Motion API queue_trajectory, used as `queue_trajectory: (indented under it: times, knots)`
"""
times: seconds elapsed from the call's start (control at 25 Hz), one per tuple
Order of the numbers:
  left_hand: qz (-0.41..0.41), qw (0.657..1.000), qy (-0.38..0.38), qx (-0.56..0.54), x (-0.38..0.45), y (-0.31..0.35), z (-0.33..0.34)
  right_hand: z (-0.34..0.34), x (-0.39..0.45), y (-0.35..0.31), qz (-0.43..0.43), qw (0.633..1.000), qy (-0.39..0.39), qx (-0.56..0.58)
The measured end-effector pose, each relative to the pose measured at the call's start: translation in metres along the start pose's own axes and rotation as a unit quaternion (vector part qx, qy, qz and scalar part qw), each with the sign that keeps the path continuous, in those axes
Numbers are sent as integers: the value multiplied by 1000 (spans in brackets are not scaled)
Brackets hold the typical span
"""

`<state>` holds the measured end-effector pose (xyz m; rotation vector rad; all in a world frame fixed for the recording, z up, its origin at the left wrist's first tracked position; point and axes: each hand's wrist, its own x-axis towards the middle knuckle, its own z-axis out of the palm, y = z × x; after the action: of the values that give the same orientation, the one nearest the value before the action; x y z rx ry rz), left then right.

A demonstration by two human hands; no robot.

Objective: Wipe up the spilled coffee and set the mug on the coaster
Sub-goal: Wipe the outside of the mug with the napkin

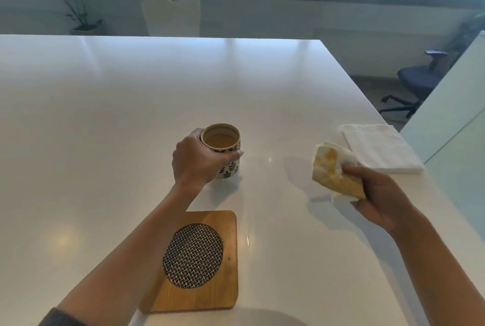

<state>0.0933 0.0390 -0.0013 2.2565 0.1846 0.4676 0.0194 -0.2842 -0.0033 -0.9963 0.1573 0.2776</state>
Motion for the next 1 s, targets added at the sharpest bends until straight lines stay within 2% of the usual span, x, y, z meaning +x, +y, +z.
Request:
queue_trajectory:
  times: [0.4,0.8,0.88,1.0]
  knots:
    - [13,999,-31,-22,-1,-5,1,4,-33,24,-34,991,104,73]
    - [53,998,-41,5,-3,-14,7,14,-59,46,-54,976,208,40]
    - [103,994,-23,-4,-5,-11,7,13,-66,48,-60,972,224,35]
    - [227,973,20,-47,-16,1,10,7,-76,48,-56,971,228,50]
